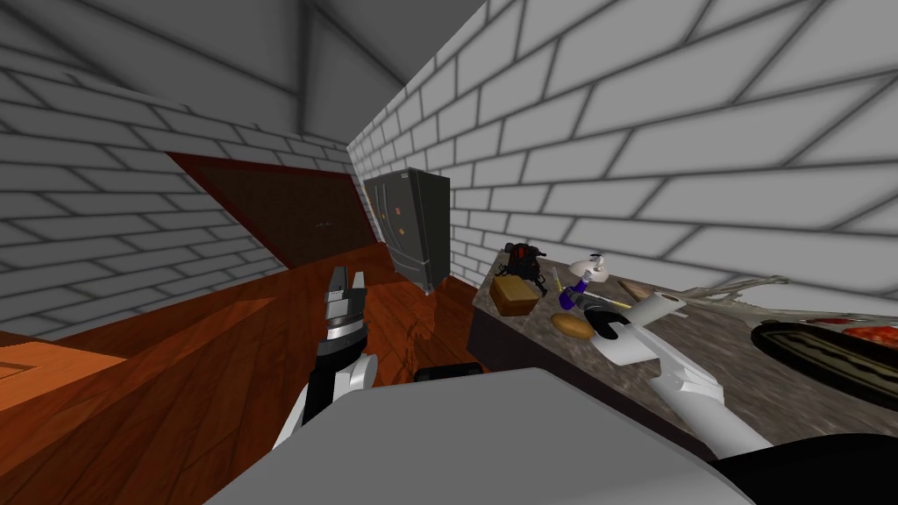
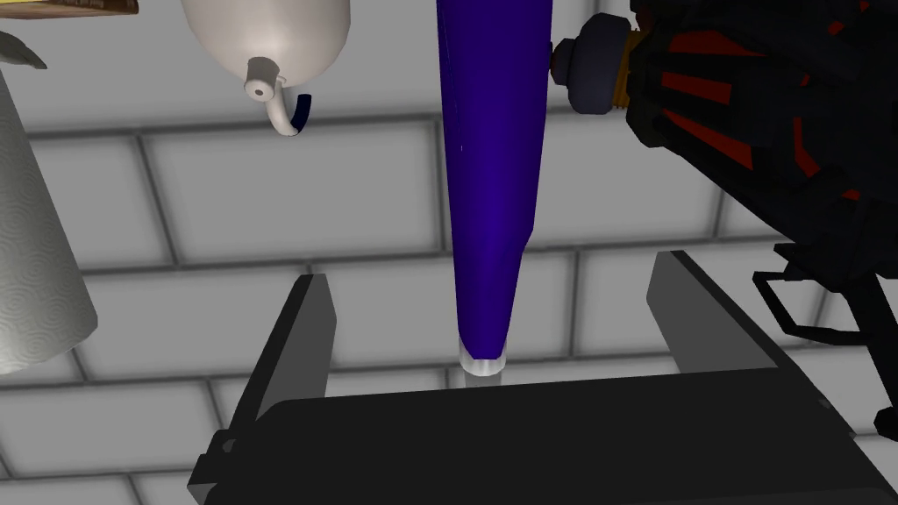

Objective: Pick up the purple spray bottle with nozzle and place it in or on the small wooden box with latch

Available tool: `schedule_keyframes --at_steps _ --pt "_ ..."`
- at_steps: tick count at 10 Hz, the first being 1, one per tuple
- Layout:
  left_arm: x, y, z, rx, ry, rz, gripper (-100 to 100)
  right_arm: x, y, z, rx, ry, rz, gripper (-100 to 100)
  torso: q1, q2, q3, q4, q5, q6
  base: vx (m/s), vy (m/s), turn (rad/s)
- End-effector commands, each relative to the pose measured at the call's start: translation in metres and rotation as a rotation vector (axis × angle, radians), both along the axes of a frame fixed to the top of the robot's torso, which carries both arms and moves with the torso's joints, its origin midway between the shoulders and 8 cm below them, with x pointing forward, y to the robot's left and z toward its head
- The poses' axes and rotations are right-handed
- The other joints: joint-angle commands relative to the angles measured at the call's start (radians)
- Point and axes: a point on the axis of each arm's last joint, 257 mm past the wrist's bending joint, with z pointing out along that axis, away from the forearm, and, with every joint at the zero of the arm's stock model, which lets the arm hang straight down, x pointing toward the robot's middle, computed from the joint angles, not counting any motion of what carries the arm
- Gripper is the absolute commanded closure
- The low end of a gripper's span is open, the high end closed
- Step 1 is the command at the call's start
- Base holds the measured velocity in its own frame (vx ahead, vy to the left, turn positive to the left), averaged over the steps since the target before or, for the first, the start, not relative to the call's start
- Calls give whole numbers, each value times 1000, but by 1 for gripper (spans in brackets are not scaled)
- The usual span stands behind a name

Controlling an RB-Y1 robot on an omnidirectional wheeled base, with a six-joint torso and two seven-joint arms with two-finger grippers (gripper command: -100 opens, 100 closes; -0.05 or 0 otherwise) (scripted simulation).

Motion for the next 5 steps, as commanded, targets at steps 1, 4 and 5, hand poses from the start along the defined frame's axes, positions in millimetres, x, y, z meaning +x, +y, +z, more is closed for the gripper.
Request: schedule_keyframes --at_steps 1,4,5 --pt "0 0 0 0 0 0 0 5 4 -2 -3 -13 9 -100 0 0 0 0 0 0 0 -20 -41" --pt "0 0 0 0 0 0 0 14 13 -6 -8 -36 26 -100 1 0 0 0 0 0 -2 -17 -44" --pt "0 0 0 0 0 0 0 18 17 -8 -9 -45 33 -100 0 0 0 0 0 0 1 -19 -62"
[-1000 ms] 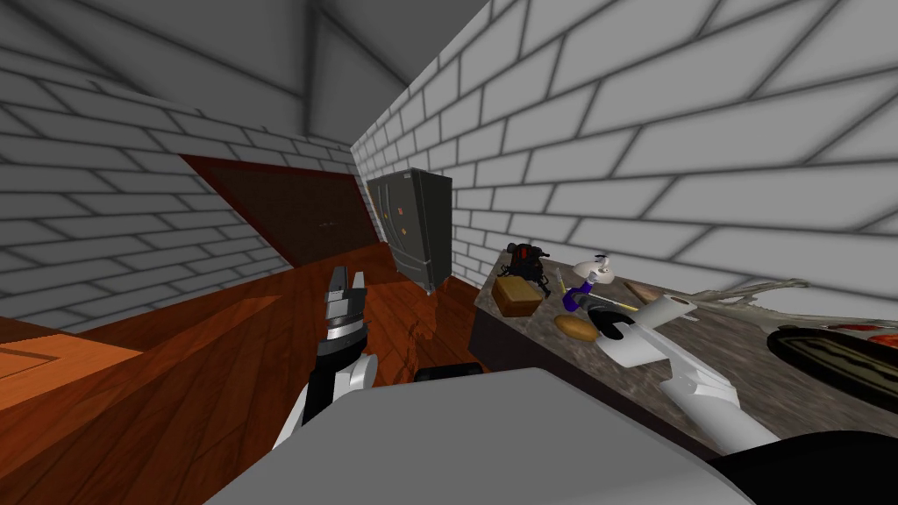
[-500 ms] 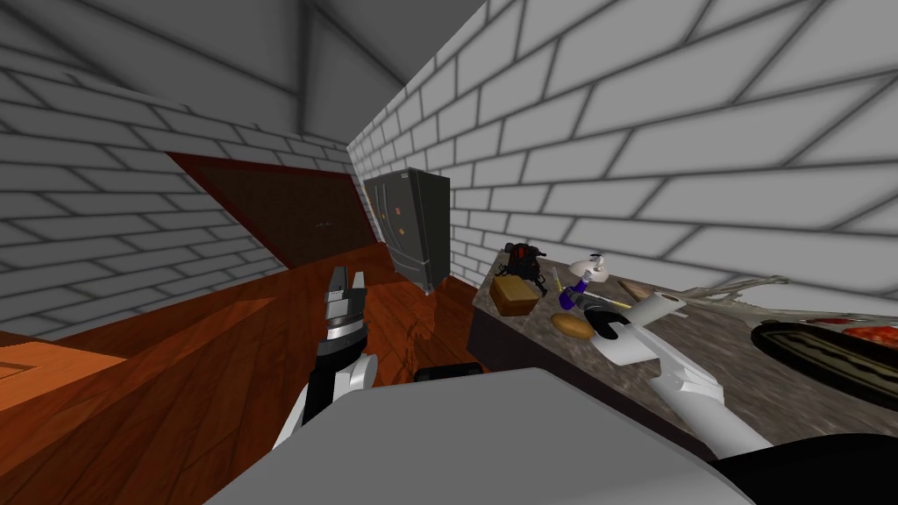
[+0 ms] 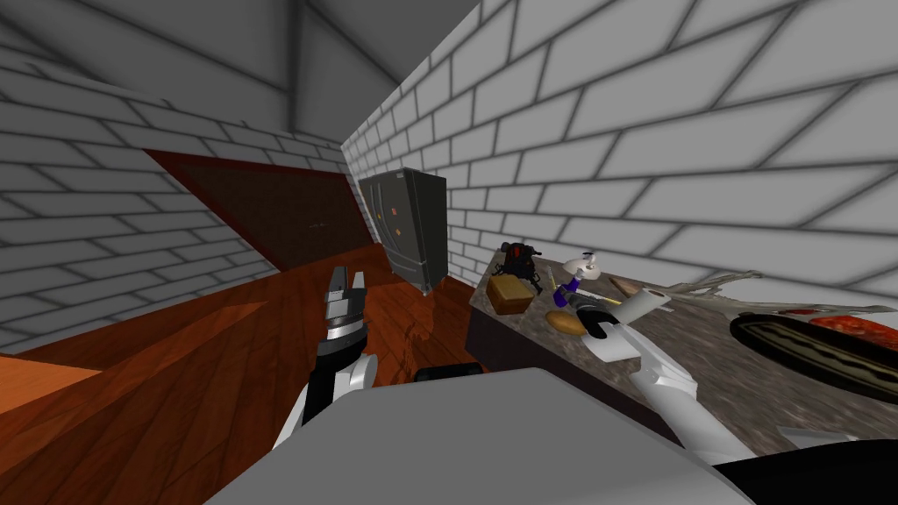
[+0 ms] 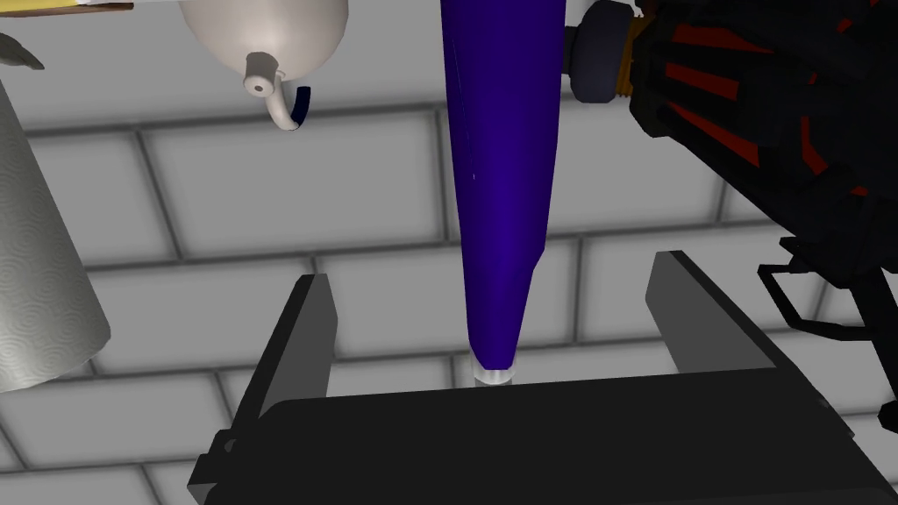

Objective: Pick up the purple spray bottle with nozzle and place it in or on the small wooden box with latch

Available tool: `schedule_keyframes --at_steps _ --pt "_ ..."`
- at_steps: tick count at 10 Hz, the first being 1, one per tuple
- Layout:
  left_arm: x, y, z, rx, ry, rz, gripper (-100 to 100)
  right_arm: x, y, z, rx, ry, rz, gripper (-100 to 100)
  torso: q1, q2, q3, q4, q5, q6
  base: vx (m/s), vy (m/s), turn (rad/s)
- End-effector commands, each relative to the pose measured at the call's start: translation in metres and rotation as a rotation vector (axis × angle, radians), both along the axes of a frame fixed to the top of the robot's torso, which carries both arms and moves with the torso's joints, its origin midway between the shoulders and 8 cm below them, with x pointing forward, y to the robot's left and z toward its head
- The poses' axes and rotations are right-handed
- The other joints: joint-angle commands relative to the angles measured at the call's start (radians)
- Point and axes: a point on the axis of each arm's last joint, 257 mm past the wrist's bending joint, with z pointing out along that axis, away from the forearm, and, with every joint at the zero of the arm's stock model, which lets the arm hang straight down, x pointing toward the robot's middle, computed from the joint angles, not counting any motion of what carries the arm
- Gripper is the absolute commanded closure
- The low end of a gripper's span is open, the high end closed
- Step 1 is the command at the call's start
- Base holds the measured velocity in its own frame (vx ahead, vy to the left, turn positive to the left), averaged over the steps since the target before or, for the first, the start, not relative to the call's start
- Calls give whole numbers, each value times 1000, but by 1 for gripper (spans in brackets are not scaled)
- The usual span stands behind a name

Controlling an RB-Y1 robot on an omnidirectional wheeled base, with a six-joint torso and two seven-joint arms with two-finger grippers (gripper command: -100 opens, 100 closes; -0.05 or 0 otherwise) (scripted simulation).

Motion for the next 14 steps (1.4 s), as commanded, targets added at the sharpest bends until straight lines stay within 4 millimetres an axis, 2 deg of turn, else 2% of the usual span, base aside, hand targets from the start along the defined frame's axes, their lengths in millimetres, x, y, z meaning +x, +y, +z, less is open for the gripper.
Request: schedule_keyframes --at_steps 1,5,6,7,8,9,13,14 --pt "0 0 0 0 0 0 0 6 6 -3 -2 -12 12 -100 0 0 0 0 0 0 3 -19 -45" --pt "0 0 0 0 0 0 0 21 22 -11 -4 -38 41 -100 0 0 0 0 0 0 -1 -21 -49" --pt "0 0 0 0 0 0 0 18 19 -9 -4 -34 35 -100 0 0 0 0 0 0 1 -9 -5" --pt "0 0 0 0 0 0 0 19 20 -9 -4 -35 37 0 1 0 0 0 0 0 0 0 0" --pt "0 0 0 0 0 0 0 19 19 -9 -4 -35 37 -100 1 0 0 0 0 0 0 0 0" --pt "0 0 0 0 0 0 0 19 19 -9 -4 -35 37 100 1 0 0 0 0 0 0 0 0" --pt "0 0 0 0 0 0 0 19 20 -9 -4 -35 37 100 1 0 0 0 0 0 0 0 0" --pt "0 0 0 0 0 0 0 19 20 -9 -4 -35 37 0 1 0 0 0 0 0 0 0 0"
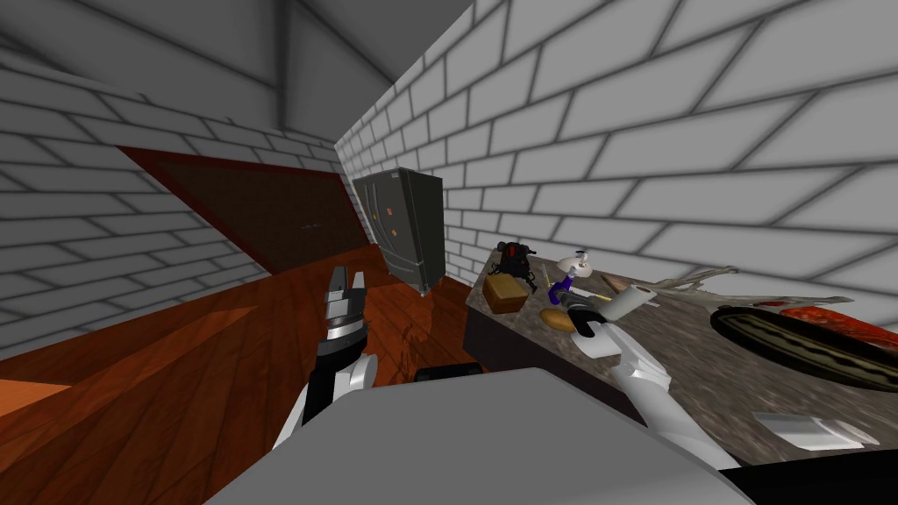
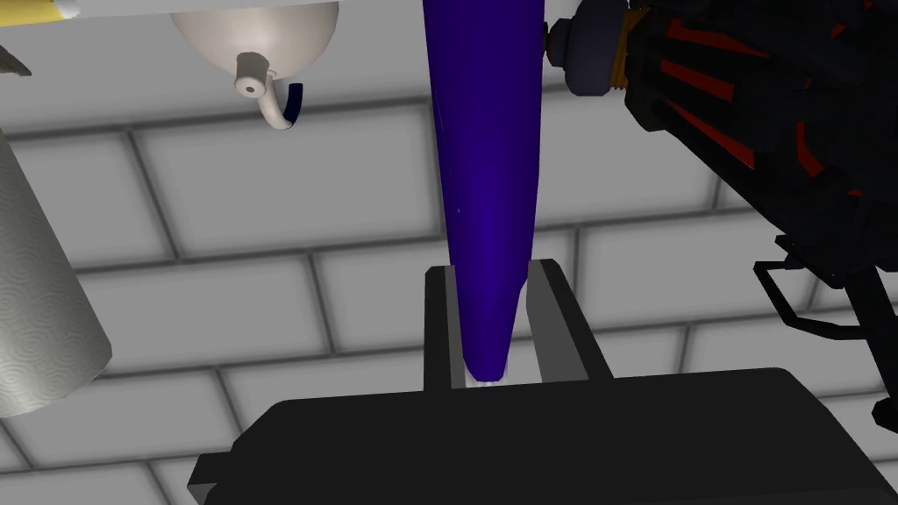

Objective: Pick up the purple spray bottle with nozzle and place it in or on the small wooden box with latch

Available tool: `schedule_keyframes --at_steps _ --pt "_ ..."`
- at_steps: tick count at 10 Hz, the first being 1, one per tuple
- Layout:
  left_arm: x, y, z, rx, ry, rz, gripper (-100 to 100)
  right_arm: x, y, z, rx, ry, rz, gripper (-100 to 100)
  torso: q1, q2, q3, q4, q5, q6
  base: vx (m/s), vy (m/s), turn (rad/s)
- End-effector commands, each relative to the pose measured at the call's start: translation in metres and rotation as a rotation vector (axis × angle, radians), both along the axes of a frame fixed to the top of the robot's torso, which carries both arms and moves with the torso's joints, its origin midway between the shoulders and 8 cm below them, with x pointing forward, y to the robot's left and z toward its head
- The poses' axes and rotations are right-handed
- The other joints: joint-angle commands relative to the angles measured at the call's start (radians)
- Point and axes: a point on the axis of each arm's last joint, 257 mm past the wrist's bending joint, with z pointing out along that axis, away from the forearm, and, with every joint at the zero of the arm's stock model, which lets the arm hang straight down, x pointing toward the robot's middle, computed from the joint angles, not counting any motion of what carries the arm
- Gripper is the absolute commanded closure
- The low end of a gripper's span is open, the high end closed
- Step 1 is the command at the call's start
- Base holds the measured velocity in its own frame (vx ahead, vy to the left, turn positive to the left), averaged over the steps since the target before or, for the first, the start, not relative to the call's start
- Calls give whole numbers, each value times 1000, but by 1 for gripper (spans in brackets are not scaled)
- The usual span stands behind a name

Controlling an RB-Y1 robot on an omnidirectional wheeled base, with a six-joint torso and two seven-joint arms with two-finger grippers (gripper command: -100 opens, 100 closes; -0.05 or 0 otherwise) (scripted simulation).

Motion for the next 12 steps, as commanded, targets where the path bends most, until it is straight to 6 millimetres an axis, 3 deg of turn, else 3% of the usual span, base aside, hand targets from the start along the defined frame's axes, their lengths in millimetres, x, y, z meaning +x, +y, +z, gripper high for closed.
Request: schedule_keyframes --at_steps 1,2,3,4,6,12 --pt "0 0 0 0 0 0 0 0 0 0 0 0 0 100 0 0 0 0 0 0 0 0 0" --pt "0 0 0 0 0 0 0 0 0 0 0 0 0 0 0 0 0 0 0 0 0 0 0" --pt "0 0 0 0 0 0 0 1 -9 18 -20 -6 -11 100 0 0 0 0 0 0 -116 31 90" --pt "0 0 0 0 0 0 0 2 -12 25 -26 -8 -14 100 2 6 3 1 1 0 -189 42 102" --pt "0 0 0 0 0 0 0 -1 -15 17 -6 6 -24 -100 2 7 4 2 1 0 -44 9 40" --pt "0 0 0 0 0 0 0 -16 -38 2 49 60 -79 -100 -1 -1 0 0 0 0 13 -8 77"
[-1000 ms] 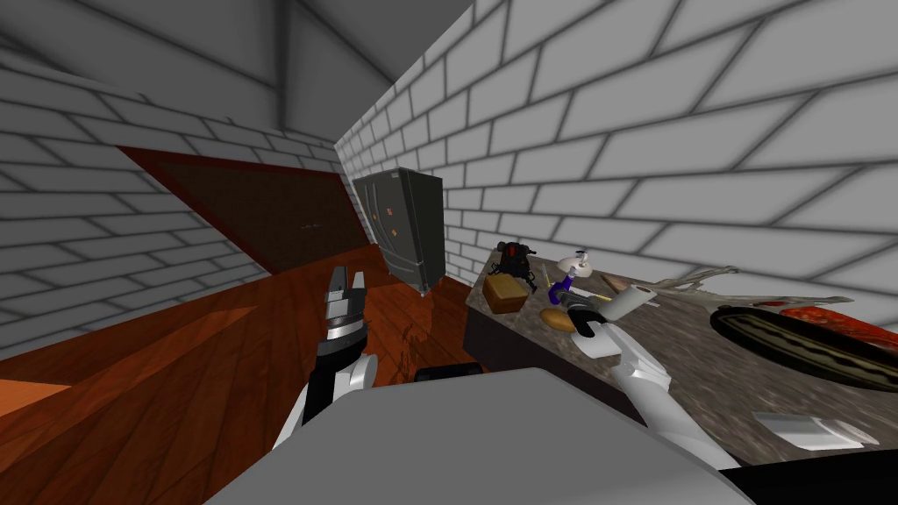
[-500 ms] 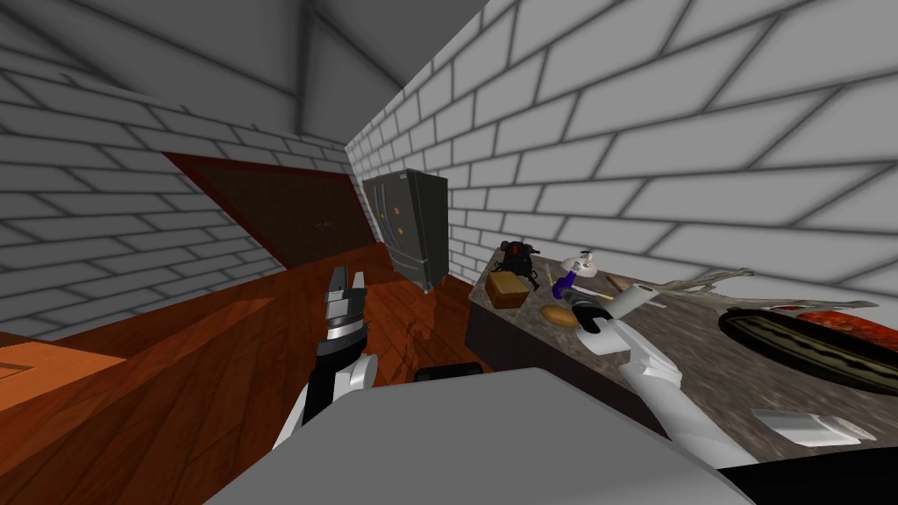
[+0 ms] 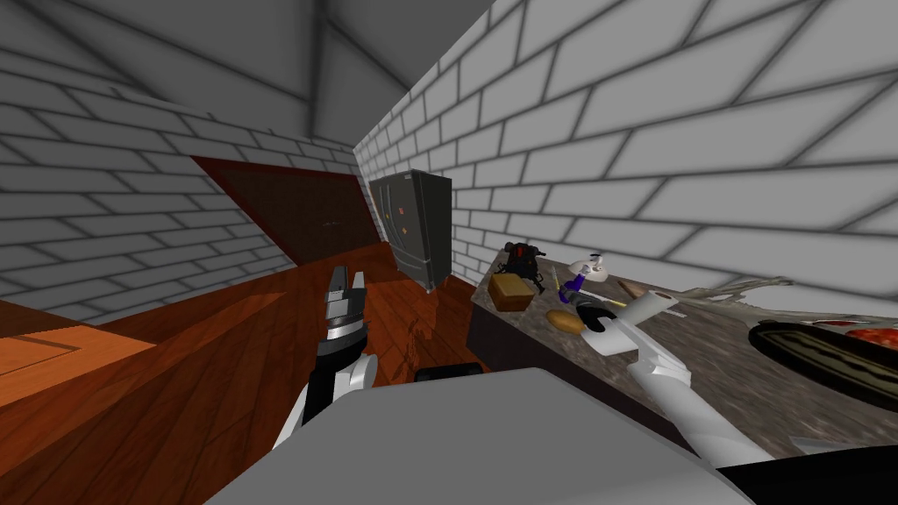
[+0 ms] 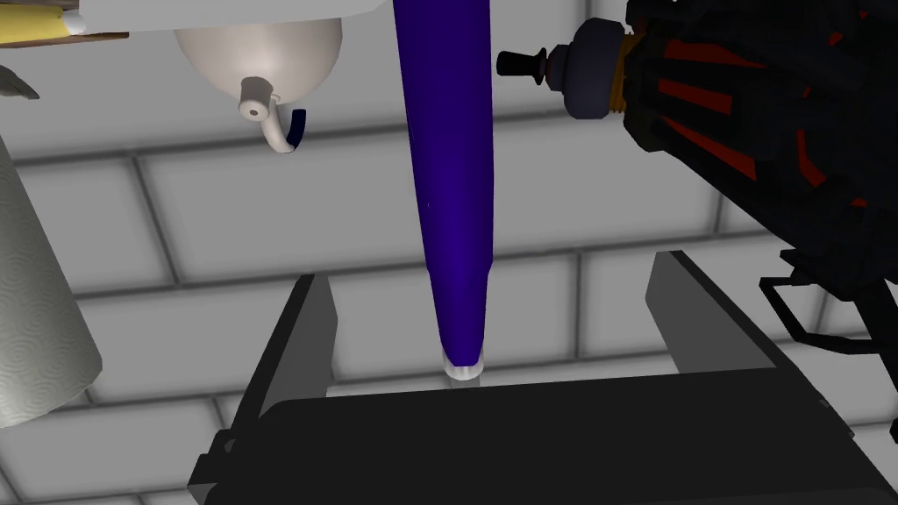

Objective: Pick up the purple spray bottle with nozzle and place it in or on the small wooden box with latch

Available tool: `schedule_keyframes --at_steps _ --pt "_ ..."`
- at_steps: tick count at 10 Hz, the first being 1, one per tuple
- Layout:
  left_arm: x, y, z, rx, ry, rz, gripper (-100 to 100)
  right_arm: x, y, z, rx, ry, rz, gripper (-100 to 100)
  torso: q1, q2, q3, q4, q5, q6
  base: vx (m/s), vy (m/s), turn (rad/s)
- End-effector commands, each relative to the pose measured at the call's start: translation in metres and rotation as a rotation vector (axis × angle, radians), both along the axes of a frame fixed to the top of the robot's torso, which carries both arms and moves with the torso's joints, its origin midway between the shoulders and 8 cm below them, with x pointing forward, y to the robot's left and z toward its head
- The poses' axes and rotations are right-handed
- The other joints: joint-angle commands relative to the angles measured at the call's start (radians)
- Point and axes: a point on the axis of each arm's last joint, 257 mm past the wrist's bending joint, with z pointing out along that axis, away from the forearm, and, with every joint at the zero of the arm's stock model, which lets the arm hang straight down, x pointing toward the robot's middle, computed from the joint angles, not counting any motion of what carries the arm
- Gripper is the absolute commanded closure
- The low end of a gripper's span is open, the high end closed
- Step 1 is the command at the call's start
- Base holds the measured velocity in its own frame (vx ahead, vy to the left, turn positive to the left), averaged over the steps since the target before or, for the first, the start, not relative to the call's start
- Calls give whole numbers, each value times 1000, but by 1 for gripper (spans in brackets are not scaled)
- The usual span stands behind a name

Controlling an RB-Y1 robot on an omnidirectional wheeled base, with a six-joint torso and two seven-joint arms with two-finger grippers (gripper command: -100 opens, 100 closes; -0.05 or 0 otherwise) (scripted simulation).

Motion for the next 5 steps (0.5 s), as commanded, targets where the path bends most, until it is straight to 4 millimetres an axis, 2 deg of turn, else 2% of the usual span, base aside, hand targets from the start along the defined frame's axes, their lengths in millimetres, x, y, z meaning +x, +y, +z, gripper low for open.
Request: schedule_keyframes --at_steps 1,3,4,5 --pt "0 0 0 0 0 0 0 -6 -6 -3 15 16 -17 -100 0 0 0 0 0 0 11 -7 70" --pt "0 0 0 0 0 0 0 -12 -14 -9 33 36 -39 -100 0 0 0 0 0 0 10 -7 72" --pt "0 0 0 0 0 0 0 -10 -11 -7 26 29 -31 -100 0 0 0 0 0 0 4 -5 16" --pt "0 0 0 0 0 0 0 -11 -11 -7 28 30 -33 0 0 1 0 0 0 0 0 0 0"
